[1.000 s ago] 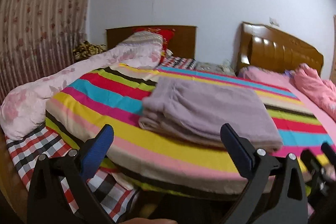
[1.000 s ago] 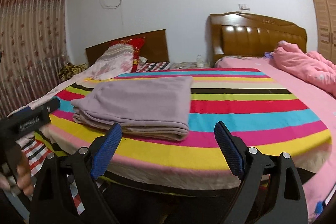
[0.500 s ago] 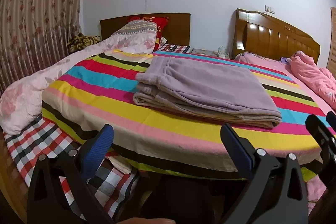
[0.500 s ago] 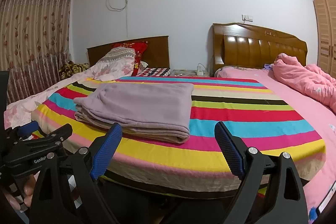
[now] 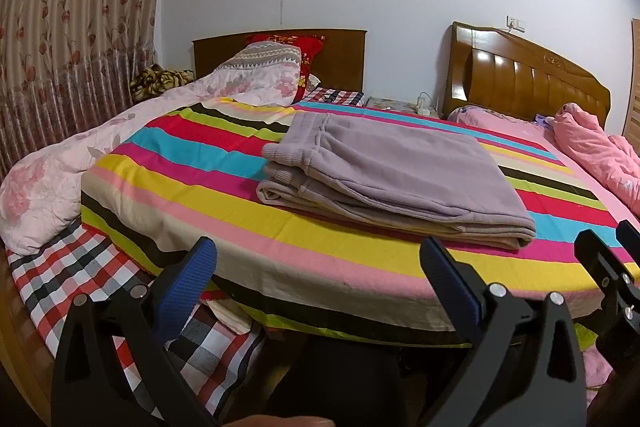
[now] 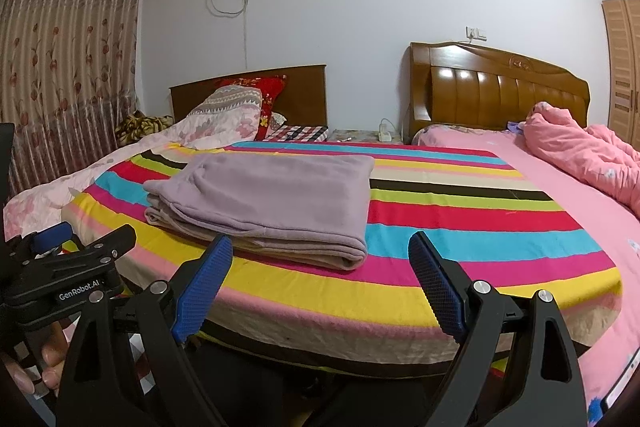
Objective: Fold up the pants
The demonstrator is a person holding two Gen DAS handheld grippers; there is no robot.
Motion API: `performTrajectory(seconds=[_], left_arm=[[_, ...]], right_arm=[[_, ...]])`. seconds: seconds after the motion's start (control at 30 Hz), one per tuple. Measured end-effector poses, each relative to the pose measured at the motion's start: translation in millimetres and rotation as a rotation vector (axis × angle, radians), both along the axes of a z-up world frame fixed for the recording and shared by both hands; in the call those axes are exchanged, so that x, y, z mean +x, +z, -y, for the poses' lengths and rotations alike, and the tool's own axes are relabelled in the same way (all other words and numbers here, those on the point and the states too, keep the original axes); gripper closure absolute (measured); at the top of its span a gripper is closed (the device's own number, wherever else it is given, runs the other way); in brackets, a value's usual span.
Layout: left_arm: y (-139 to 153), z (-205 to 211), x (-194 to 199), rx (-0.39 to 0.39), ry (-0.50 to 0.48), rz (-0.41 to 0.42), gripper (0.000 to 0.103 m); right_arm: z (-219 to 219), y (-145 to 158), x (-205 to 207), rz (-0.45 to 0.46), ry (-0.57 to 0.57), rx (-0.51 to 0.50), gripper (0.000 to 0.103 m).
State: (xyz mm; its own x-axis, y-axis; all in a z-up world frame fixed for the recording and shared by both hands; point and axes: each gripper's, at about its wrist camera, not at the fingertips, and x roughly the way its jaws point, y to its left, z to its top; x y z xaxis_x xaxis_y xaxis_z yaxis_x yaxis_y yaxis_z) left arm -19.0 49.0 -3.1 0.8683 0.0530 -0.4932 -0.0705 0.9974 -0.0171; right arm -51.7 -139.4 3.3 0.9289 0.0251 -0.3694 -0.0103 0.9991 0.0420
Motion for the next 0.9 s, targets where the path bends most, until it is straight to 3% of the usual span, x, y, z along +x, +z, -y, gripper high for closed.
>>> performTrajectory(seconds=[0.9], left_arm=[[-1.0, -1.3, 1.1, -0.004, -0.001, -0.003, 0.002]], right_arm=[[0.4, -7.5, 2.4, -0.009, 0.004, -0.003, 0.017]])
